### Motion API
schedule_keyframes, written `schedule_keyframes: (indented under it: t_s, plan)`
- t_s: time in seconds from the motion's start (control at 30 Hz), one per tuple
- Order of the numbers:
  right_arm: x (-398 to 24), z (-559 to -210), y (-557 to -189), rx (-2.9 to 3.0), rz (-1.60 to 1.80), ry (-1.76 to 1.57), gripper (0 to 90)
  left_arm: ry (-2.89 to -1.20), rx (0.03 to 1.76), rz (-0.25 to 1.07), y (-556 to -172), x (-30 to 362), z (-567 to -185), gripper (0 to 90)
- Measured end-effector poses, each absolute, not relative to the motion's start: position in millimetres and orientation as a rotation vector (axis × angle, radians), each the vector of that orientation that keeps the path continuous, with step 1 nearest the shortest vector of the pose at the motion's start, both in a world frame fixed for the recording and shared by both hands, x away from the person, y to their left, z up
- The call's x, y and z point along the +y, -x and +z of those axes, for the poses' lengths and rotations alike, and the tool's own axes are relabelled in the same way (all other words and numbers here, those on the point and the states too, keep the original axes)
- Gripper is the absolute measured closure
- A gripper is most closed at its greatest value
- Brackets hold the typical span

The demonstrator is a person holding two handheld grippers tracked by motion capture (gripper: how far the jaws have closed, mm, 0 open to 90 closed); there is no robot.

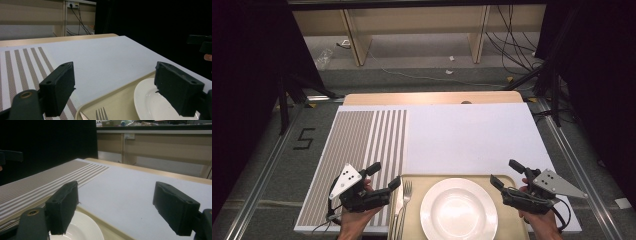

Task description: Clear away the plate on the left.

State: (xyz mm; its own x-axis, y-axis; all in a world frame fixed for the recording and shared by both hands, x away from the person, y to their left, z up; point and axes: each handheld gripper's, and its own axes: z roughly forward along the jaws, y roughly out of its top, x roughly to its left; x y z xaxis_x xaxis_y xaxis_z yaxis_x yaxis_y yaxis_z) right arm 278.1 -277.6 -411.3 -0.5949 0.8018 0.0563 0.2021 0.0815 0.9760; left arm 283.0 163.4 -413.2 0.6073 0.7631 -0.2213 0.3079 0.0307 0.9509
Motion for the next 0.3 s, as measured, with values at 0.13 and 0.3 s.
schedule_keyframes:
  t_s: [0.13,0.3]
  plan:
    - [-277.6,-411.5,-278.6,1.855,1.544,-0.980,21.4,-1.554,0.929,0.445,-282.9,163.3,-413.2,16.4]
    - [-277.6,-411.4,-278.1,1.858,1.544,-0.988,21.4,-1.557,0.932,0.441,-283.5,163.6,-413.6,16.4]
